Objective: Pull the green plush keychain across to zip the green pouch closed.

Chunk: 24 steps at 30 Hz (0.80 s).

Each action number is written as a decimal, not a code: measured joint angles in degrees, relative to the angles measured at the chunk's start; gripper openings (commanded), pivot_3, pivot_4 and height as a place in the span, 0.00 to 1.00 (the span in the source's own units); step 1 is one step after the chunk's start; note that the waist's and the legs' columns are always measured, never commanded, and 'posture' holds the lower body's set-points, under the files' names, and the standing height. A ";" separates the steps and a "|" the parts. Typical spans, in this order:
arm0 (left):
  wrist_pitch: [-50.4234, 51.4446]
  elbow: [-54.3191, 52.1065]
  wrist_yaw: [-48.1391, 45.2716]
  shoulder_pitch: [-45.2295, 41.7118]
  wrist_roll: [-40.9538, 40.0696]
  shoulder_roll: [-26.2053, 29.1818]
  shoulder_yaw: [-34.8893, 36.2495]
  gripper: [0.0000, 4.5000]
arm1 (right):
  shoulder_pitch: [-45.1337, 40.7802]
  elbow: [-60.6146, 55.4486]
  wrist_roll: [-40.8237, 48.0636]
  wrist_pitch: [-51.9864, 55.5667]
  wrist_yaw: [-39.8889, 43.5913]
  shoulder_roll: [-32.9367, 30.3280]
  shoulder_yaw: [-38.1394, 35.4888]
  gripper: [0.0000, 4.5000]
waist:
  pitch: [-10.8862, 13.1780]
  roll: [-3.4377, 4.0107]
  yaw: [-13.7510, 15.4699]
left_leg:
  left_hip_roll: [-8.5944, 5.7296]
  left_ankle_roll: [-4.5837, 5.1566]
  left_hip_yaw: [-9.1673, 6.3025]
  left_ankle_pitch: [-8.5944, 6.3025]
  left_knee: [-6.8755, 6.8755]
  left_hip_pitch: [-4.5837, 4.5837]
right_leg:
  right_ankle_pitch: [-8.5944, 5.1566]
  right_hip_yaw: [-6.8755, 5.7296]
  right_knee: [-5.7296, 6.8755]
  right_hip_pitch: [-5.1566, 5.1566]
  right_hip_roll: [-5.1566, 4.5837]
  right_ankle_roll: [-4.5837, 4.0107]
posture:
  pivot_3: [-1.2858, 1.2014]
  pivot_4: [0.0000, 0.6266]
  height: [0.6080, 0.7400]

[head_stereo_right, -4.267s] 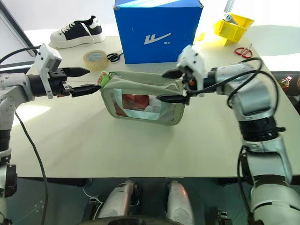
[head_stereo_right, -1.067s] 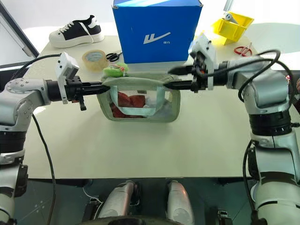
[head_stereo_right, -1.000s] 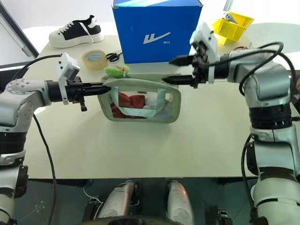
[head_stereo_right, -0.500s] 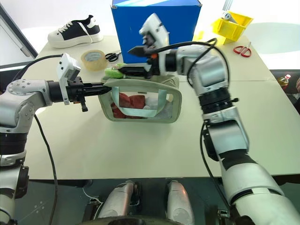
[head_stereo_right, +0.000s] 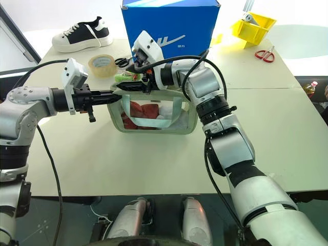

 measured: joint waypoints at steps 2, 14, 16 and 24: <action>0.00 0.00 -0.07 0.00 -0.03 -0.03 -0.01 0.01 | -0.43 0.73 -1.24 -1.03 -0.40 0.08 0.38 0.25 | 0.00 0.00 0.07 | 0.00 -0.03 0.00 0.03 -0.06 0.01 | 0.00 -0.01 -0.01 0.00 0.01 0.00 | 0.52 0.24 1.00; -0.02 -0.16 -0.05 0.01 -0.15 -0.08 -0.01 0.01 | 0.68 -5.73 -0.35 4.24 -3.13 -4.79 -4.12 0.02 | 0.00 0.00 0.31 | 0.00 -0.06 -0.01 0.08 -0.14 0.01 | 0.00 -0.01 -0.04 0.00 0.01 0.01 | 0.52 0.24 1.00; -0.01 -0.27 -0.05 0.06 -0.22 -0.05 0.01 0.01 | 2.70 -10.86 -0.31 6.94 -4.04 -8.29 -4.66 0.02 | 0.00 0.00 0.36 | 0.00 -0.06 -0.01 0.08 -0.15 0.01 | 0.00 -0.02 -0.05 0.00 0.01 0.01 | 0.52 0.24 1.00; -0.26 0.46 -0.32 -0.16 -0.14 0.24 -0.18 0.01 | 14.49 -29.71 0.05 19.94 -8.71 -20.02 -8.47 0.02 | 0.00 -0.01 0.37 | 0.01 0.15 -0.02 -0.03 -0.18 0.03 | -0.03 -0.02 -0.06 -0.01 -0.01 -0.05 | 0.52 0.24 1.00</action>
